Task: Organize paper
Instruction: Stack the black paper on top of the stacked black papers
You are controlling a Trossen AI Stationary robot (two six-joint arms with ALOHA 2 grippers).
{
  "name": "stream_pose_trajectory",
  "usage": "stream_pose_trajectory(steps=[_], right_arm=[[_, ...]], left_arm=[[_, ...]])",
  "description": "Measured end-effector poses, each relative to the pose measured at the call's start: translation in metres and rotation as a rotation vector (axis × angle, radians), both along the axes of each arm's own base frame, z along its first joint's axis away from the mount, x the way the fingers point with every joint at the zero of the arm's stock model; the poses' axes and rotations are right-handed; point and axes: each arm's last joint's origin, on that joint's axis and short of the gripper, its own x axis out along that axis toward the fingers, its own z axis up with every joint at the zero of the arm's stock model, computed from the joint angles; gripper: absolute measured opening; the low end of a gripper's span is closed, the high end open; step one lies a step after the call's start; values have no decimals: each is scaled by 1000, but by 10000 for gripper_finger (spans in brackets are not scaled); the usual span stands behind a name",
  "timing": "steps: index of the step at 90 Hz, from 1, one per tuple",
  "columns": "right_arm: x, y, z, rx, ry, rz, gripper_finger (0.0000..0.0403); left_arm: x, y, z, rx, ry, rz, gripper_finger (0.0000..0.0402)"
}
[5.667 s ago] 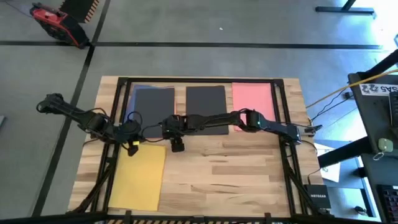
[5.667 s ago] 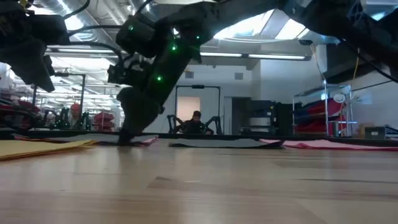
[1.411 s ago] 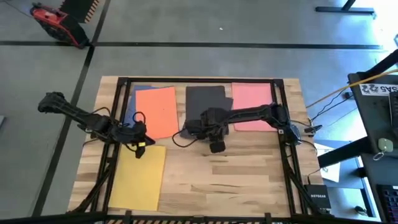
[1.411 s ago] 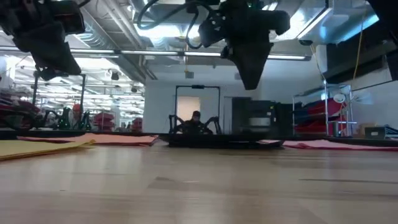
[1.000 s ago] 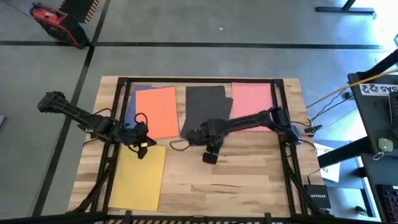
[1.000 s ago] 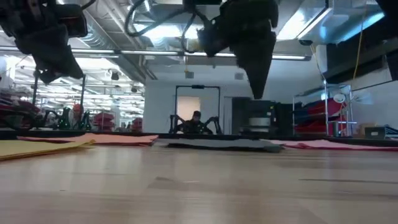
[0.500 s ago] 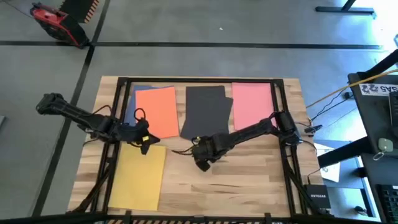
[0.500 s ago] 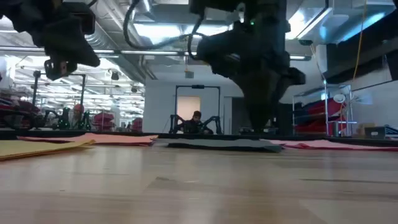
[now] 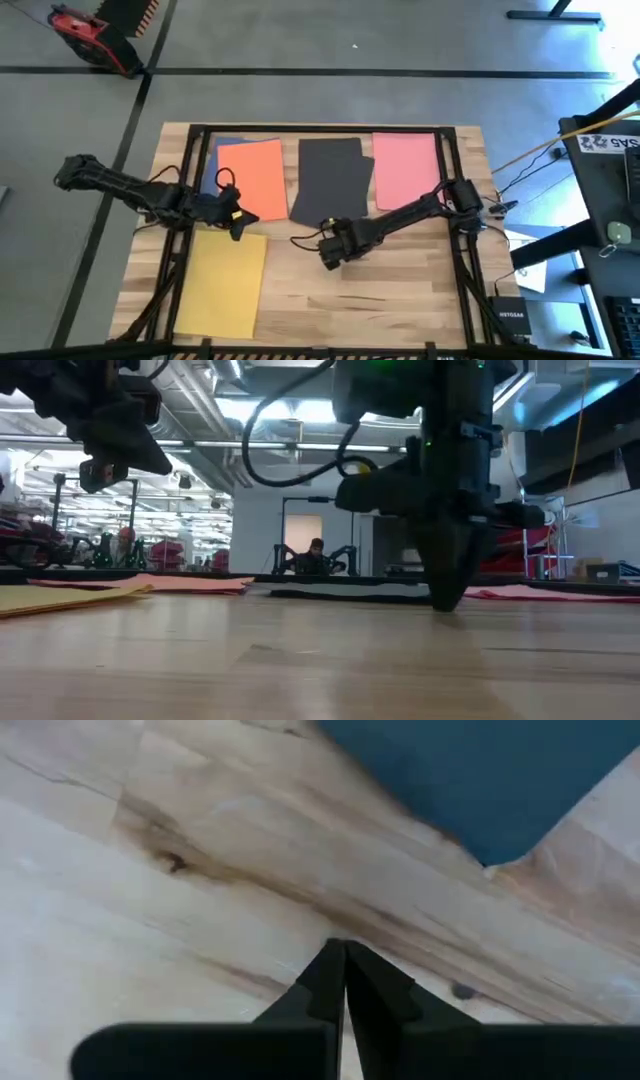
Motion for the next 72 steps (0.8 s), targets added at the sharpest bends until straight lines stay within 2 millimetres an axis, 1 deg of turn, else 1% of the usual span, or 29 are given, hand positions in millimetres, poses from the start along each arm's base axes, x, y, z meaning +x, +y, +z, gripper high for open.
stream_pose_trajectory(steps=[19,54,72], right_arm=[[-2,-8,-1,-32,27,-75,0],[-6,-20,-3,-186,49,-198,0],[-8,-27,-3,-260,62,-217,0]], left_arm=[[1,4,0,5,0,23,0],[1,4,0,0,1,23,0],[1,4,0,2,1,22,0]])
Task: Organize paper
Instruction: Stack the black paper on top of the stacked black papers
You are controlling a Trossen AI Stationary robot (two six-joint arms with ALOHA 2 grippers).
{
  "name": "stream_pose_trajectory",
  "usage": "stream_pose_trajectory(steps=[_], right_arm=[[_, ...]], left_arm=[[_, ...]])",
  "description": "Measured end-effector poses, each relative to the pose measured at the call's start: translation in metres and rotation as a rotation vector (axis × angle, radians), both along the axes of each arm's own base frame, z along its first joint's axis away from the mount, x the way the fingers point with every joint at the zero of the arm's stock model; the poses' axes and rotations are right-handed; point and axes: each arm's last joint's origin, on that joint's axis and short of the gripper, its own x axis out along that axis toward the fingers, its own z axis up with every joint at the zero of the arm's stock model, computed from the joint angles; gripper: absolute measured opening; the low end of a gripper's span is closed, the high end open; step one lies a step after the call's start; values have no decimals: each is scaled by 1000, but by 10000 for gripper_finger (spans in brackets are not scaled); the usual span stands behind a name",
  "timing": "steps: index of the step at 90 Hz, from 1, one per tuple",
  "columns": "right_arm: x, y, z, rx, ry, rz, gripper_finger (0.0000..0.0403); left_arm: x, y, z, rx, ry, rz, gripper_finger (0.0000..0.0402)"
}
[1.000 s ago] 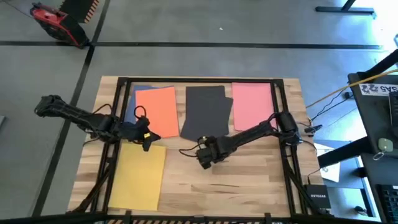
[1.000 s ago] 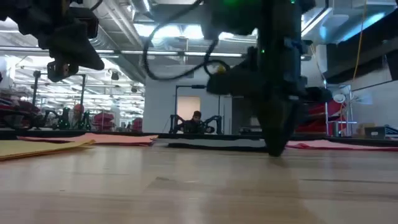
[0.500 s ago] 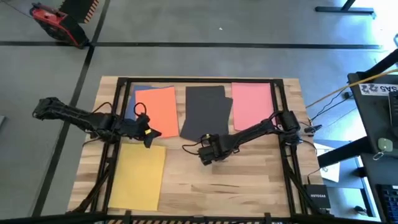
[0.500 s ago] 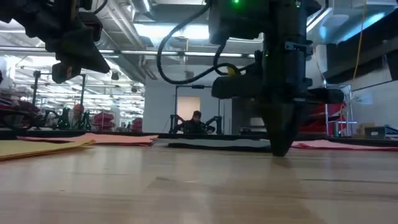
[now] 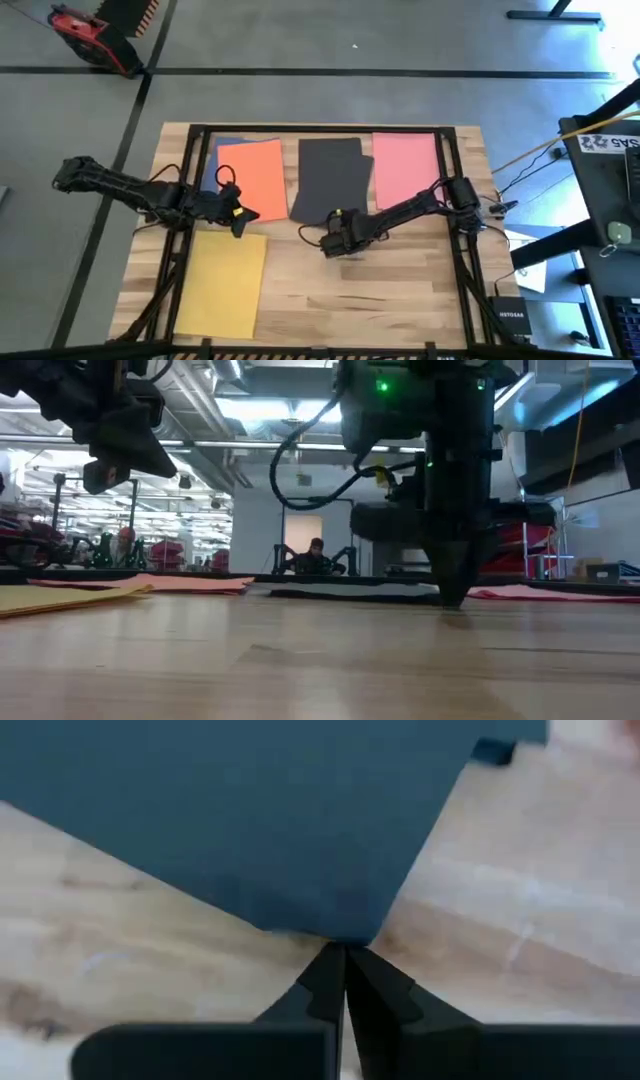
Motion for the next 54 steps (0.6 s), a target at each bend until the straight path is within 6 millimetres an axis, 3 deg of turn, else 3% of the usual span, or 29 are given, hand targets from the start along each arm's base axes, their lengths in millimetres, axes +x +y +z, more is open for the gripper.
stream_pose_trajectory(steps=[21,36,54], right_arm=[[-9,-6,11,-67,28,-10,0],[-21,-11,54,-107,-32,1,0],[-16,-17,73,-66,-127,98,0]], left_arm=[[0,0,0,-4,0,-1,0],[0,0,0,-1,1,-2,0],[0,1,0,14,6,-9,0]])
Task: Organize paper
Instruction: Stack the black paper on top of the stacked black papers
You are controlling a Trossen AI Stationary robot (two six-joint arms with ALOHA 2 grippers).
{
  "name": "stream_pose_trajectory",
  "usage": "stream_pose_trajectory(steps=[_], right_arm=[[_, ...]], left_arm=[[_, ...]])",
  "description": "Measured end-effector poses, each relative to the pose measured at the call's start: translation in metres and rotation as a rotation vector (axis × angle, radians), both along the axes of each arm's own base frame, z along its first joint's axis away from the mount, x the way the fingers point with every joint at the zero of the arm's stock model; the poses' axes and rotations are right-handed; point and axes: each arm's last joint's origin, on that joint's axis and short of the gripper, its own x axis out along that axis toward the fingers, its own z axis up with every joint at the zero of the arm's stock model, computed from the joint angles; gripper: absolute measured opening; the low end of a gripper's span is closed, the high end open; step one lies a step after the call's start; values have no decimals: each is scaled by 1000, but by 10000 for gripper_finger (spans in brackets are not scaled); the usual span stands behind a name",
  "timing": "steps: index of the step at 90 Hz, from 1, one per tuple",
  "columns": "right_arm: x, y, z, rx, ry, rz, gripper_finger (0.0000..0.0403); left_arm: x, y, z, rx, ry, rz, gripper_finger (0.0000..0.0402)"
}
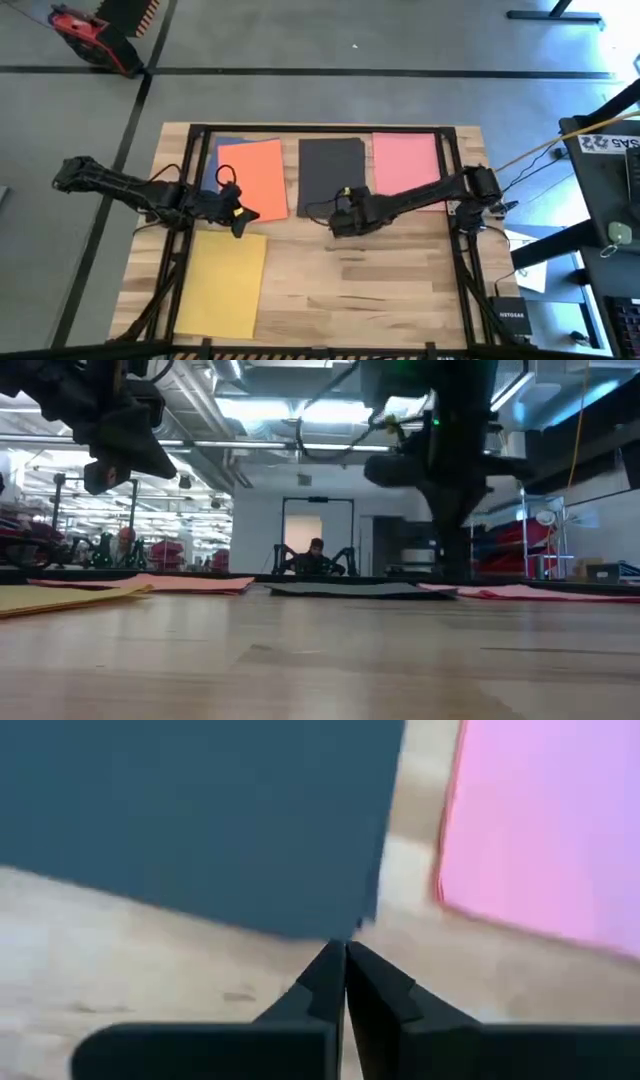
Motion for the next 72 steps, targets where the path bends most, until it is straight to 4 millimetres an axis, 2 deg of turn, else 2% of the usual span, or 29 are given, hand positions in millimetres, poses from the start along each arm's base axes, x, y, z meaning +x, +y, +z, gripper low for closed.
stream_pose_trajectory(steps=[17,28,40,50,72], right_arm=[[26,7,-12,76,-156,107,0],[36,-1,-28,101,-142,133,0],[44,-9,-45,159,-113,182,0],[48,-12,-49,160,-128,188,0],[47,-37,-62,158,-111,173,0]], left_arm=[[0,0,-1,5,5,-2,0],[0,0,-1,5,5,-2,0],[0,0,-1,-1,7,3,0],[0,0,-1,-13,7,11,0],[0,0,-2,-16,16,15,0]])
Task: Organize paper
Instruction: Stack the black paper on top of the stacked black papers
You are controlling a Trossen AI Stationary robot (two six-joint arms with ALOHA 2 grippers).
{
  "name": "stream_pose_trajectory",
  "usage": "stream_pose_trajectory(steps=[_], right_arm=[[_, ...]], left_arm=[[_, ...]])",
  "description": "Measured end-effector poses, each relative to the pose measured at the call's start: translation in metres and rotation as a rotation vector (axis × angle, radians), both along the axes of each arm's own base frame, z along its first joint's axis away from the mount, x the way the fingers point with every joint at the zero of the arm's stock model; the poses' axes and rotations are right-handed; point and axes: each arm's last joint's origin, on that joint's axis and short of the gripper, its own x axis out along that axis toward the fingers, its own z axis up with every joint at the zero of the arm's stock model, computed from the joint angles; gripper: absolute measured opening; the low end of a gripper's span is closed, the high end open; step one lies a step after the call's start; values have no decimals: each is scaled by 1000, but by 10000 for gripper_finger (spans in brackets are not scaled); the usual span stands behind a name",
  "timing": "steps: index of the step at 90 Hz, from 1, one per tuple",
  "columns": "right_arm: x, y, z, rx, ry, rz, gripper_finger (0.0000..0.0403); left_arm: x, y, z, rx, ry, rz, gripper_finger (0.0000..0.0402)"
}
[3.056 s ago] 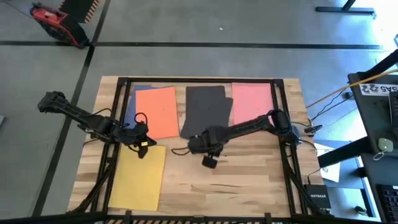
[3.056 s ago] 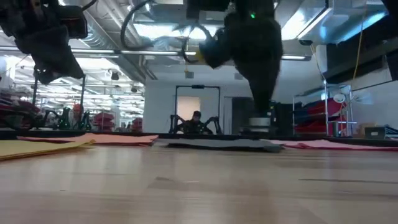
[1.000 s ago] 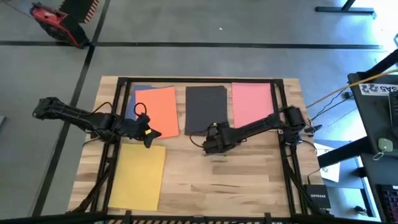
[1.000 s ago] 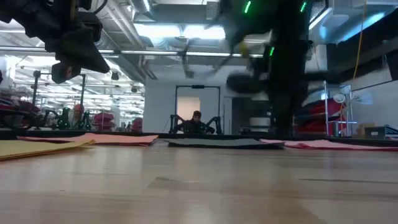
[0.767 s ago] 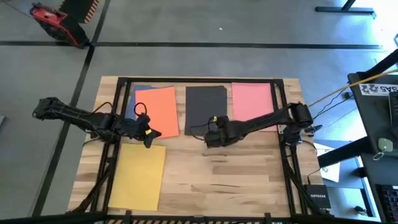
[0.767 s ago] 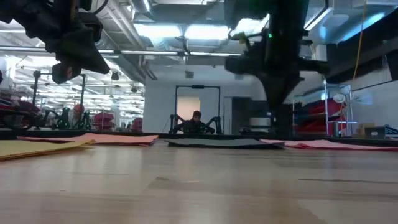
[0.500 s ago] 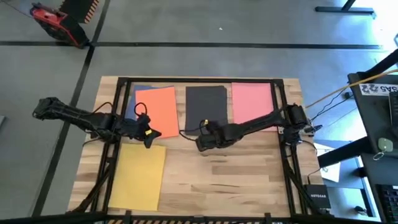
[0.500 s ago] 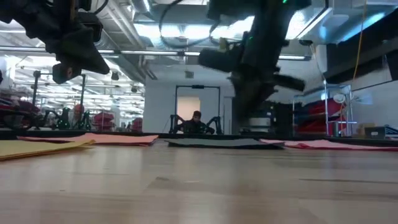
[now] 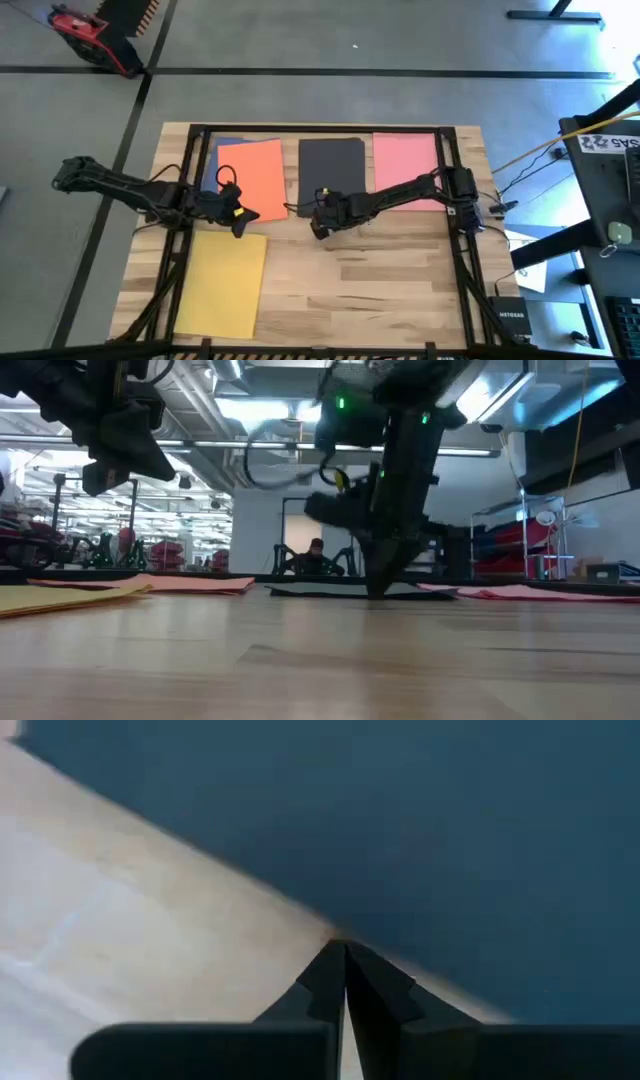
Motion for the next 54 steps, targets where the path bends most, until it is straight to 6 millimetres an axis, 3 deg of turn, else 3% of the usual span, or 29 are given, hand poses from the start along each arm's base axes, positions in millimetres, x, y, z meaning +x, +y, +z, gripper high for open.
stream_pose_trajectory(steps=[36,54], right_arm=[[-4,-8,-6,-6,7,24,0],[-2,-8,0,-11,-4,45,0]], left_arm=[[-1,0,-1,-4,15,5,0],[-1,0,-1,4,18,0,0]])
